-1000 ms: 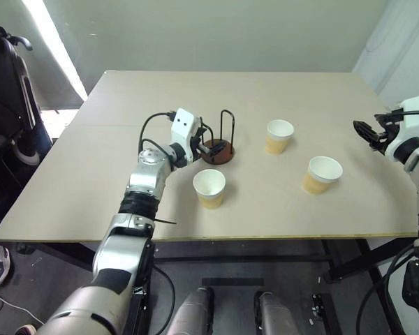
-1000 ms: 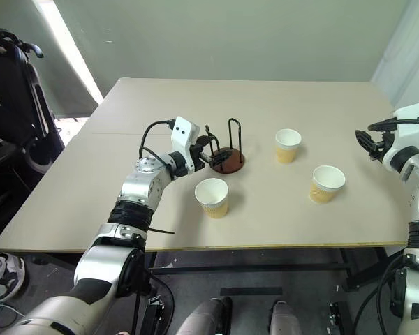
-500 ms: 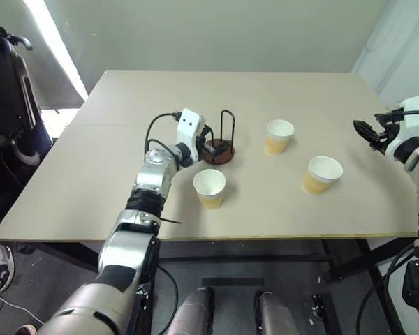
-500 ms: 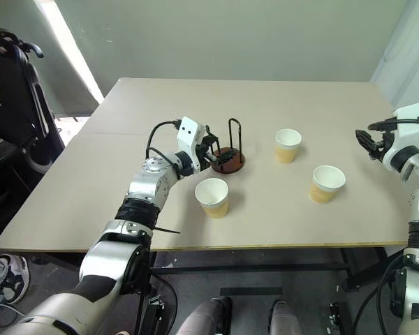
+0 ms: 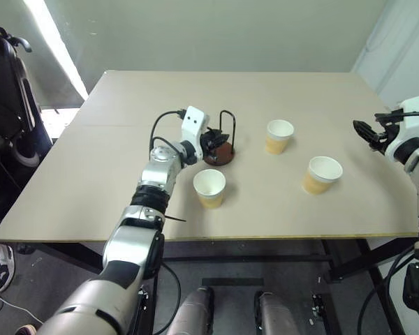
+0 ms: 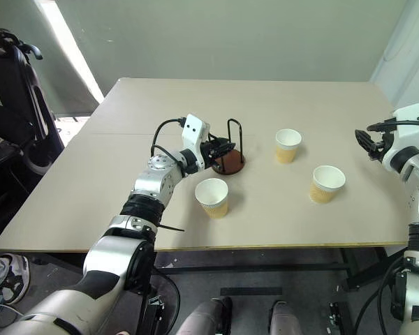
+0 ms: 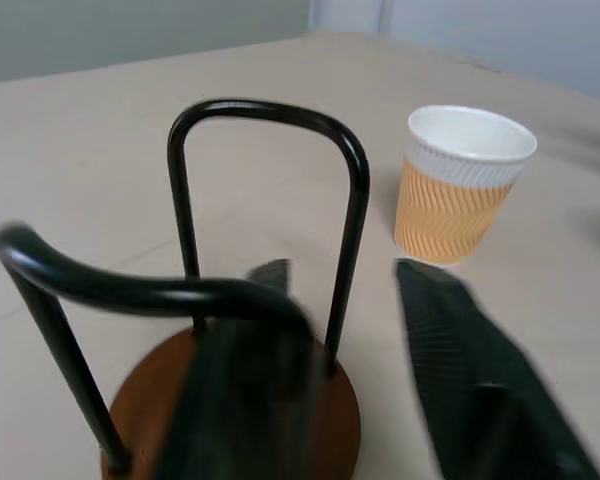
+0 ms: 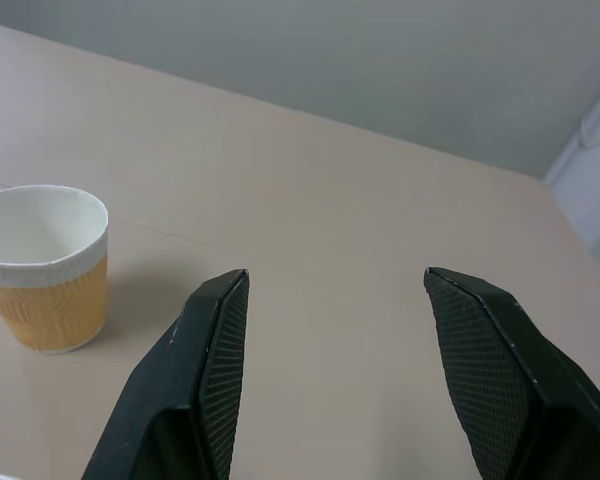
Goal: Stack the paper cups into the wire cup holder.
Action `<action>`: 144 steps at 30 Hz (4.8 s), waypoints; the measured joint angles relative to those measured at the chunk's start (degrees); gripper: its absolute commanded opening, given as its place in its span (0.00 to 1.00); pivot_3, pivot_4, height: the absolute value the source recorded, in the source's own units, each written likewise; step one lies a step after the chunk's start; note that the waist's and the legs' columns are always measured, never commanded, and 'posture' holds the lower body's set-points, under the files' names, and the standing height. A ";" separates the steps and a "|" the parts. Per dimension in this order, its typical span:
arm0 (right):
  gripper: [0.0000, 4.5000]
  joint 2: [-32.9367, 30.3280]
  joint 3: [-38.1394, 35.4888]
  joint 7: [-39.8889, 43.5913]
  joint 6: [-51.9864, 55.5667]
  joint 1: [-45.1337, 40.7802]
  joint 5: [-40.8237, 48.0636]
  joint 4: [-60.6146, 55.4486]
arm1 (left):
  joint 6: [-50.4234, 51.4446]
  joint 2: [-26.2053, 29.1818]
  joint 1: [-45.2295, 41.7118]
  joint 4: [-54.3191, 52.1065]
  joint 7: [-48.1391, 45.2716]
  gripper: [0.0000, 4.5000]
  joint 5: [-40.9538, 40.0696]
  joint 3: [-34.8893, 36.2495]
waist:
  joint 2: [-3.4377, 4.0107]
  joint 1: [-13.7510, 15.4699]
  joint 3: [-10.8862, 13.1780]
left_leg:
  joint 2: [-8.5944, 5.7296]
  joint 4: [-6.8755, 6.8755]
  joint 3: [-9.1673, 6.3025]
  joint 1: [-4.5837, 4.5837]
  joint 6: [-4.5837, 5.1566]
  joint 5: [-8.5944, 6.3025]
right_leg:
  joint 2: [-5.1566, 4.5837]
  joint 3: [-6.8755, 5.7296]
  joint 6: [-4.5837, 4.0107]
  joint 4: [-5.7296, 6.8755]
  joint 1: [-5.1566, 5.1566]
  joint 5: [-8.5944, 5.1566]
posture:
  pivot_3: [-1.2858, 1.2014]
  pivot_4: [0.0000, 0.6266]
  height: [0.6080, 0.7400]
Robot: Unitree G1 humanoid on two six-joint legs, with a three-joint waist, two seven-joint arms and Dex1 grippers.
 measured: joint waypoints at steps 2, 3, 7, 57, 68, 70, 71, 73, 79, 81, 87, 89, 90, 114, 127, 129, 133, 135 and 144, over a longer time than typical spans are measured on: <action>0.62 0.00 -0.01 -0.03 0.11 0.22 0.05 -0.05 | -0.03 0.00 0.00 0.23 -0.40 0.01 -0.10 0.04 | 0.00 0.01 0.00 | 0.00 0.00 0.00 0.00 0.00 0.00 | 0.00 0.00 -0.01 0.00 0.00 0.01 | 0.52 0.24 1.00; 0.62 0.00 -0.01 -0.05 0.19 0.28 0.07 -0.05 | -0.03 0.00 0.00 0.31 -0.71 0.01 -0.18 0.08 | 0.00 0.01 0.00 | 0.00 0.01 0.00 -0.01 0.00 0.00 | 0.00 0.00 -0.01 0.00 0.00 0.02 | 0.52 0.24 1.00; 0.62 0.00 -0.08 -0.29 0.41 0.30 0.16 -0.23 | -0.01 0.00 0.00 0.33 -1.40 0.01 -0.49 0.07 | 0.00 0.01 0.00 | 0.00 0.02 0.00 -0.01 0.00 0.00 | 0.00 0.00 -0.05 0.00 0.00 0.05 | 0.52 0.24 1.00; 0.62 -9.69 -4.16 10.23 4.74 7.17 6.45 -7.29 | 8.70 -6.09 -1.46 -12.10 -21.76 0.01 -0.55 -11.63 | 0.01 0.55 0.00 | -0.01 0.55 0.02 -0.20 0.12 -0.07 | -0.04 0.06 0.47 -0.07 0.16 -0.01 | 0.52 0.24 1.00; 0.62 -19.18 -5.92 28.93 14.22 12.67 17.06 -16.73 | 11.75 -6.01 -0.08 -14.68 -24.46 0.01 -0.98 -11.95 | 0.02 0.48 -0.01 | -0.01 0.54 0.01 -0.24 0.15 -0.11 | 0.00 0.09 0.52 -0.37 0.27 -0.06 | 0.52 0.24 1.00; 0.62 -20.09 -5.91 30.71 15.43 14.19 17.77 -18.55 | 12.20 -6.16 0.02 -14.70 -24.79 0.01 -1.14 -11.97 | 0.02 0.49 -0.01 | -0.01 0.54 0.01 -0.24 0.16 -0.12 | -0.01 0.09 0.52 -0.42 0.29 -0.06 | 0.52 0.24 1.00; 0.62 -20.14 -5.90 31.38 15.86 14.74 18.04 -19.43 | 12.36 -6.22 0.15 -14.74 -24.98 0.01 -1.20 -12.02 | 0.02 0.49 -0.01 | -0.01 0.54 0.01 -0.24 0.17 -0.12 | 0.00 0.08 0.52 -0.45 0.31 -0.06 | 0.52 0.24 1.00; 0.62 -20.16 -5.80 32.09 16.38 15.44 18.31 -20.65 | 12.60 -6.32 0.35 -15.03 -25.71 0.01 -1.20 -12.49 | 0.02 0.50 -0.01 | -0.01 0.55 0.01 -0.26 0.18 -0.14 | 0.00 0.09 0.52 -0.51 0.31 -0.06 | 0.52 0.24 1.00; 0.62 -20.17 -5.78 32.63 17.09 15.70 18.44 -22.61 | 13.04 -6.89 0.56 -15.64 -25.99 0.01 -1.20 -13.54 | 0.02 0.53 -0.01 | -0.02 0.55 0.01 -0.29 0.22 -0.16 | -0.01 0.08 0.53 -0.59 0.33 -0.06 | 0.52 0.24 1.00; 0.62 -20.16 -5.78 32.63 17.34 15.70 18.43 -22.65 | 13.03 -7.03 0.57 -15.64 -25.85 0.01 -1.19 -13.56 | 0.02 0.54 -0.01 | -0.02 0.55 0.01 -0.29 0.22 -0.16 | -0.01 0.08 0.53 -0.59 0.33 -0.06 | 0.52 0.24 1.00; 0.62 -20.16 -5.78 32.61 17.42 15.71 18.44 -23.09 | 13.22 -8.00 1.70 -16.85 -25.35 0.01 -1.16 -14.04 | 0.02 0.55 -0.01 | -0.02 0.55 0.01 -0.29 0.23 -0.17 | 0.00 0.07 0.55 -0.60 0.34 -0.07 | 0.52 0.24 1.00; 0.62 -20.15 -5.77 32.60 17.42 15.73 18.43 -23.12 | 13.65 -8.14 2.43 -17.53 -25.08 0.01 -1.16 -14.38 | 0.02 0.56 -0.01 | -0.02 0.55 0.01 -0.29 0.24 -0.17 | 0.00 0.07 0.56 -0.60 0.34 -0.07 | 0.52 0.24 1.00; 0.62 -20.15 -5.78 32.59 17.42 15.75 18.43 -23.13 | 13.85 -8.20 2.87 -18.04 -24.85 0.01 -1.16 -14.63 | 0.02 0.56 -0.01 | -0.02 0.55 0.01 -0.28 0.23 -0.17 | 0.00 0.07 0.56 -0.61 0.35 -0.07 | 0.52 0.24 1.00; 0.62 -20.14 -5.63 32.58 17.41 15.75 18.42 -23.62 | 14.66 -8.98 4.81 -20.22 -22.27 0.44 -0.63 -16.80 | 0.02 0.58 -0.01 | -0.02 0.55 0.01 -0.16 0.24 -0.17 | 0.00 0.08 0.57 -0.62 0.48 -0.07 | 0.52 0.24 1.00; 0.62 -20.14 -4.58 32.58 17.44 15.76 18.43 -23.62 | 15.05 -7.37 4.95 -23.08 -24.83 1.00 -0.71 -18.71 | 0.02 0.57 -0.01 | -0.02 0.55 0.01 -0.14 0.24 -0.17 | 0.00 0.09 0.57 -0.63 0.50 -0.07 | 0.52 0.24 1.00; 0.62 -20.14 -4.58 32.58 17.53 15.76 18.43 -23.63 | 15.04 -6.65 4.94 -23.62 -25.41 1.00 -0.67 -19.11 | 0.02 0.57 -0.01 | -0.02 0.55 0.01 -0.14 0.23 -0.17 | 0.00 0.09 0.57 -0.63 0.50 -0.07 | 0.52 0.24 1.00; 0.62 -20.15 -4.58 32.61 17.75 15.82 18.50 -23.78 | 15.05 -5.01 4.94 -25.26 -26.70 1.00 -0.64 -20.14 | 0.02 0.56 -0.01 | -0.01 0.55 0.01 -0.14 0.23 -0.18 | -0.01 0.09 0.57 -0.63 0.50 -0.08 | 0.52 0.24 1.00; 0.62 -20.15 -4.58 32.62 17.91 15.90 18.51 -23.84 | 15.05 -4.05 4.93 -25.92 -27.10 1.00 -0.63 -20.21 | 0.03 0.56 -0.01 | -0.02 0.55 0.01 -0.13 0.22 -0.18 | 0.00 0.09 0.57 -0.63 0.50 -0.08 | 0.52 0.24 1.00; 0.62 -20.15 -4.58 32.79 18.25 15.90 18.63 -23.95 | 15.80 -1.04 4.93 -27.11 -28.68 1.00 -0.34 -21.49 | 0.03 0.56 -0.01 | -0.02 0.54 0.00 -0.15 0.21 -0.19 | -0.01 0.10 0.57 -0.64 0.50 -0.08 | 0.52 0.24 1.00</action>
